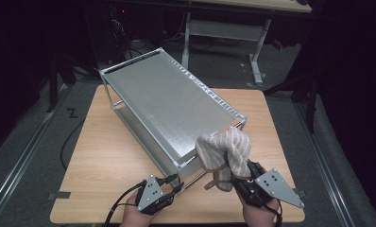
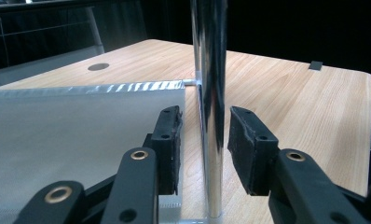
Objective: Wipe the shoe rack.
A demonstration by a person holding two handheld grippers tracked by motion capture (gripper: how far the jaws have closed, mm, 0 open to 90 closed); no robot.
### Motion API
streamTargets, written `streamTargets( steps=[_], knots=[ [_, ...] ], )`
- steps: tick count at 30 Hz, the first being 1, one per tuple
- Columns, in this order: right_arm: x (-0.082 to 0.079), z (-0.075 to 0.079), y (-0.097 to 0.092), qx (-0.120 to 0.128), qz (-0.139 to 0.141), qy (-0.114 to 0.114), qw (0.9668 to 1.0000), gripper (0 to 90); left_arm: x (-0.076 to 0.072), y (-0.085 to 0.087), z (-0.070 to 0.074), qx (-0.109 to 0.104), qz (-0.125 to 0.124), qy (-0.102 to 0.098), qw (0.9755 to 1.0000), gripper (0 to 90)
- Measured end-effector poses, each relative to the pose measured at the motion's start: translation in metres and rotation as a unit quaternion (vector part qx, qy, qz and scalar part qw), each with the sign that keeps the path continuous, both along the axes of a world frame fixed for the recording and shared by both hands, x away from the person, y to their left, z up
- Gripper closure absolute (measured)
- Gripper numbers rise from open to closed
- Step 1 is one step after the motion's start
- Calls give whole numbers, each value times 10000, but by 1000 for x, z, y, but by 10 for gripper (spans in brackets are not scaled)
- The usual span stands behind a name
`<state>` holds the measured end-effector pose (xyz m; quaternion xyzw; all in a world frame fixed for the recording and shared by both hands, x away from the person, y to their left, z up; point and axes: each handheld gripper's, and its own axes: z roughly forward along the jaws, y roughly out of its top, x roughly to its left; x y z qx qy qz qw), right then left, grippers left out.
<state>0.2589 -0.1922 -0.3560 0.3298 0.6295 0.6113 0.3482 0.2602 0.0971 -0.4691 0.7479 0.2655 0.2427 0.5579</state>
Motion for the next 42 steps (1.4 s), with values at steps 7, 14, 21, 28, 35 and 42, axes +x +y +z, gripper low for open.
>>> streamTargets(
  steps=[7,14,21,28,35,42],
  knots=[
    [-6,-9,25,-237,390,52,9989,679,-2,0,1,-20,-32,-39,10000,720],
    [-10,-17,45,-420,705,166,9965,679,-2,0,2,-18,-134,-1,9999,789],
    [-8,-19,47,-495,643,180,9965,679,-4,1,1,15,-99,-65,9999,790],
    [11,-23,35,-503,243,244,9981,680,-8,5,1,2,-91,-55,9999,790],
    [36,-25,8,-375,-401,304,9980,681,-14,11,2,24,-83,-40,10000,791],
    [55,-25,-20,-249,-1096,336,9931,681,-22,17,2,50,-49,-41,10000,789]
  ],
)
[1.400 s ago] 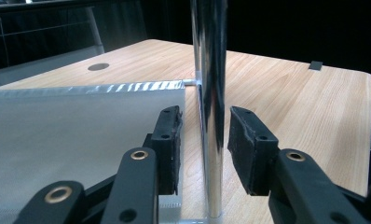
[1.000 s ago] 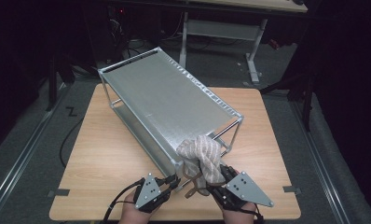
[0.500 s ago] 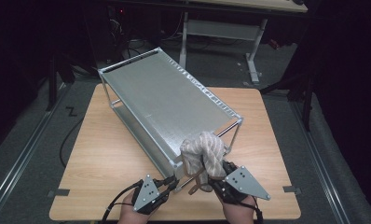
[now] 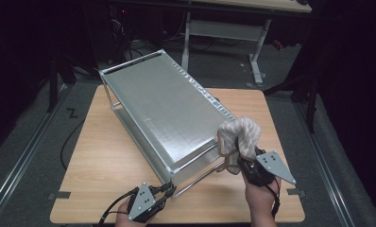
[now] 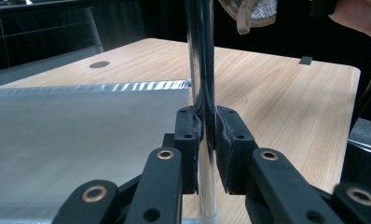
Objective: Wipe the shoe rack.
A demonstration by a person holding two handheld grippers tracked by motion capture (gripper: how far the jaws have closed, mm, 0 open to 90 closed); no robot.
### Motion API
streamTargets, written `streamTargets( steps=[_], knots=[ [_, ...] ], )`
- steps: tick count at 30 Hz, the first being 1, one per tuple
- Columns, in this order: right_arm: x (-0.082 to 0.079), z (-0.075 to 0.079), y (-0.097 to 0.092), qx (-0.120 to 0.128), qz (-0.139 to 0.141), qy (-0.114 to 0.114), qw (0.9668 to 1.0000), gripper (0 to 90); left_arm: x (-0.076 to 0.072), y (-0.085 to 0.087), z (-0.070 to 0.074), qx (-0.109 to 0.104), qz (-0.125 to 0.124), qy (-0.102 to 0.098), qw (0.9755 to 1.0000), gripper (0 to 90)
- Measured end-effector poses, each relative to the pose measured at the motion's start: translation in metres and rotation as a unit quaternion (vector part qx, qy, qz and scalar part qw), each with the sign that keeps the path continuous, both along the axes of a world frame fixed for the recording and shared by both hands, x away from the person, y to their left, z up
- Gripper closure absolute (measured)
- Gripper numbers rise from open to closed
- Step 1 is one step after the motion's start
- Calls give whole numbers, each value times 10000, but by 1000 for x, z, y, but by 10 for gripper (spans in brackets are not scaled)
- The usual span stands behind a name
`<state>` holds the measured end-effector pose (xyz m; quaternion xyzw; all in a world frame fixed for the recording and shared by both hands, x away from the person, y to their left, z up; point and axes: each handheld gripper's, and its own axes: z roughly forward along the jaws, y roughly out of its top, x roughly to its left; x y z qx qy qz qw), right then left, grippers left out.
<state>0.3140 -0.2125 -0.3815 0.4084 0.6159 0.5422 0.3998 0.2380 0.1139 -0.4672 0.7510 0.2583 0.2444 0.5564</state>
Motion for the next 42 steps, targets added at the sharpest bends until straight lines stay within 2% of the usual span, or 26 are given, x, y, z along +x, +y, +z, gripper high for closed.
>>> streamTargets(
  steps=[6,10,14,15,19,27,31,34,37,38,40,41,42],
  knots=[
    [6,1,-12,83,-211,21,9997,682,-4,2,0,84,55,-77,9999,774],
    [7,2,-15,73,-297,-21,9995,682,-7,5,0,122,131,-83,9998,709],
    [8,2,-16,78,-294,-21,9995,682,-6,7,0,66,61,-66,9999,739],
    [8,1,-14,50,-280,-31,9996,683,-7,6,0,63,45,-70,9999,779],
    [8,0,-10,-24,-218,-33,9998,683,-5,5,0,63,31,-20,10000,784],
    [-6,0,10,-178,175,-98,9996,684,-5,4,1,90,29,-48,9999,785],
    [-15,0,23,-292,398,-169,9986,684,-3,4,1,73,-6,-50,10000,786],
    [-21,1,33,-287,597,-163,9977,684,-1,2,1,41,-21,-35,10000,786],
    [-32,2,47,-359,882,-212,9952,684,0,1,1,53,-14,-33,10000,787],
    [-32,2,47,-359,882,-212,9952,684,0,0,1,40,-16,-13,10000,787],
    [-38,2,55,-400,1052,-230,9934,684,1,0,1,55,-17,-17,10000,787],
    [-45,3,63,-452,1224,-253,9911,684,2,-1,1,54,-30,-11,10000,787],
    [-45,3,63,-452,1224,-253,9911,684,2,-1,1,54,-30,-11,10000,788]
  ],
)
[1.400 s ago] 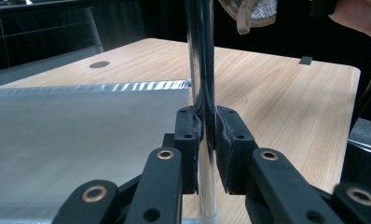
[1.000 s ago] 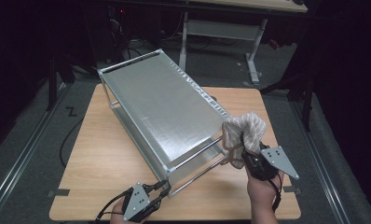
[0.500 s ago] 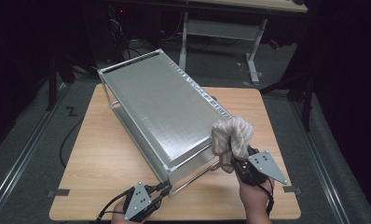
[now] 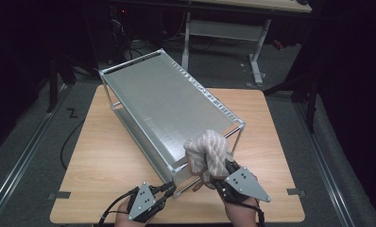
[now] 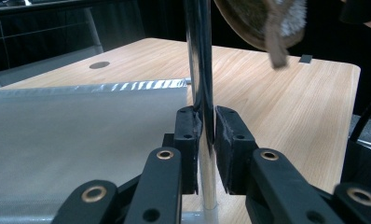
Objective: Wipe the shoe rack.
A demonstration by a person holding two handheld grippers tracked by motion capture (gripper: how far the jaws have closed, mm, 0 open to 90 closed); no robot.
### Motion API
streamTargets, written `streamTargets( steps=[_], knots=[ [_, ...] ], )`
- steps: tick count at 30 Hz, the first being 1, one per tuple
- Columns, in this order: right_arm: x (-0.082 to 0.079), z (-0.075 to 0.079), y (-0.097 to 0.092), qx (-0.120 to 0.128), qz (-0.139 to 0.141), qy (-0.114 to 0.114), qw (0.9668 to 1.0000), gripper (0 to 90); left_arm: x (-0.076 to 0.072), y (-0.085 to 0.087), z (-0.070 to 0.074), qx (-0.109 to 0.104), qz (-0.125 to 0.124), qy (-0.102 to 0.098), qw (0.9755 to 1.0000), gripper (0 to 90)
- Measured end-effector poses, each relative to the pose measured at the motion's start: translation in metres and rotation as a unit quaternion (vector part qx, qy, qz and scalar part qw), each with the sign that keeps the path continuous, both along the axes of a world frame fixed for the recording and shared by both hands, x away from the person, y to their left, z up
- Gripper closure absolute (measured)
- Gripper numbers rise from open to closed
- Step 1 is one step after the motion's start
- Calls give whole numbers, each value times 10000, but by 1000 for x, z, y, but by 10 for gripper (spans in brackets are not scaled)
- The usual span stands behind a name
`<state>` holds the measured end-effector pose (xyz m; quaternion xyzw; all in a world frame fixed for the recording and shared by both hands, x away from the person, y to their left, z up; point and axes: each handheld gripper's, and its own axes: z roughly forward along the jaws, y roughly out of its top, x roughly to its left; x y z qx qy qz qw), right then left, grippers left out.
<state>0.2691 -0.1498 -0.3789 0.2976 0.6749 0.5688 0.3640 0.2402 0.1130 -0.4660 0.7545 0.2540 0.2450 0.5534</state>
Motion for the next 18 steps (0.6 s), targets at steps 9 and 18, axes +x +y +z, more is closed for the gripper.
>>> streamTargets(
  steps=[9,18],
  knots=[
    [-26,1,28,-160,551,-11,9984,685,5,-3,0,34,-99,-18,9999,788],
    [0,-1,-2,-4,-65,154,9999,686,3,-2,1,-18,-68,-61,10000,788]
  ],
)
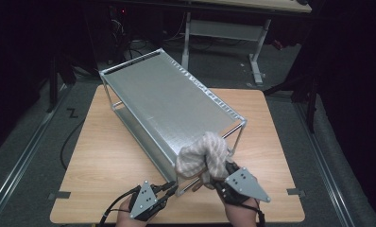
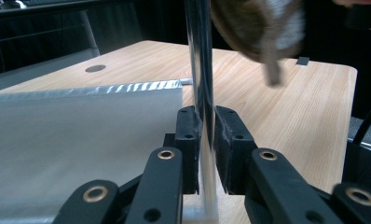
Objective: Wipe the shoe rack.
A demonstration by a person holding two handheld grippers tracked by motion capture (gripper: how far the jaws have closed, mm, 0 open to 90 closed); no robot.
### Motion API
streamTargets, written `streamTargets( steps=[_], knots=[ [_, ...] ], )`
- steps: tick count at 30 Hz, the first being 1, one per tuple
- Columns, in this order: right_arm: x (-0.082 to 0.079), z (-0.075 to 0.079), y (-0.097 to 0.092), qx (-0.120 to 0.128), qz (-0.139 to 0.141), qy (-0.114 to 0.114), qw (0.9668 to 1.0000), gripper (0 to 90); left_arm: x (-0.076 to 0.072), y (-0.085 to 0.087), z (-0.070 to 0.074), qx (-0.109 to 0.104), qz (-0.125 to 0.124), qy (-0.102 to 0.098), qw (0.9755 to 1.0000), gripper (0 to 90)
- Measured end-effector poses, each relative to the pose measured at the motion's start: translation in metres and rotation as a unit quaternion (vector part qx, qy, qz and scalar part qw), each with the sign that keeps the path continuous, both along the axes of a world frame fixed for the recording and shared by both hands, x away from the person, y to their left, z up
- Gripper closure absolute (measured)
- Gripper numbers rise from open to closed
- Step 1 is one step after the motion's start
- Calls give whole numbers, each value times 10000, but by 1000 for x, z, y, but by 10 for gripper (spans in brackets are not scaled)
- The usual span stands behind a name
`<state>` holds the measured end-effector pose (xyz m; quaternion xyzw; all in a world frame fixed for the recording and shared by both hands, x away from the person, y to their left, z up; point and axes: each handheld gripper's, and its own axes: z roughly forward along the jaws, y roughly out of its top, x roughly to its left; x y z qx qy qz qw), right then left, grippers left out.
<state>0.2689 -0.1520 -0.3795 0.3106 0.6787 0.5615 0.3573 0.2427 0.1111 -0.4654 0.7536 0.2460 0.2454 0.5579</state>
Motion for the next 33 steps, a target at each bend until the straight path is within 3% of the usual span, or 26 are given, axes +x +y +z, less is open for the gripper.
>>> streamTargets(
  steps=[2,4,7,9,11,12,14,16,21,24,33],
  knots=[
    [16,-2,-21,121,-435,108,9989,687,-1,2,0,1,27,-18,10000,771],
    [21,-2,-29,218,-525,163,9982,687,-1,3,0,-2,46,8,10000,768],
    [28,-1,-49,300,-878,168,9955,688,-1,3,0,-3,39,34,10000,760],
    [32,-1,-63,320,-1130,157,9930,689,0,2,-1,10,31,51,10000,751],
    [39,-5,-83,354,-1503,237,9877,691,0,1,-1,-7,37,70,10000,730],
    [39,-5,-83,354,-1503,237,9877,691,0,2,-2,17,32,75,10000,730],
    [44,-10,-94,310,-1734,304,9839,692,0,2,-2,-26,71,94,9999,709],
    [52,-20,-103,264,-1930,471,9797,694,1,4,-1,-25,89,94,9999,691],
    [65,-40,-109,236,-2071,882,9741,696,1,8,-1,-101,176,131,9997,640],
    [71,-46,-107,314,-1950,1059,9746,696,1,9,-2,-67,166,118,9998,628],
    [84,-45,-83,291,-1527,1024,9825,697,2,13,-4,-60,208,138,9997,615]
  ],
)
